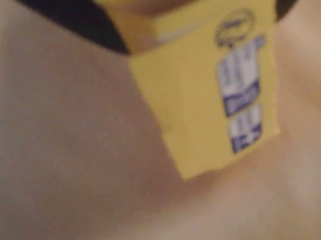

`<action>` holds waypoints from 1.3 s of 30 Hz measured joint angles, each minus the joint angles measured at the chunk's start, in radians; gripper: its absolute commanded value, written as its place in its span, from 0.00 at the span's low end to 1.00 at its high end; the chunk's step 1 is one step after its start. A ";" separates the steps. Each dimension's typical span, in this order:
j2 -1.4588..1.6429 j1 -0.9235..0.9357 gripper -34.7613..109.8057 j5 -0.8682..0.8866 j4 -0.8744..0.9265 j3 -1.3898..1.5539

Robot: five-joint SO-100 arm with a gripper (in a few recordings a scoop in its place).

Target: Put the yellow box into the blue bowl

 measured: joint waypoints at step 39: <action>0.492 -0.371 0.24 0.000 -0.084 0.000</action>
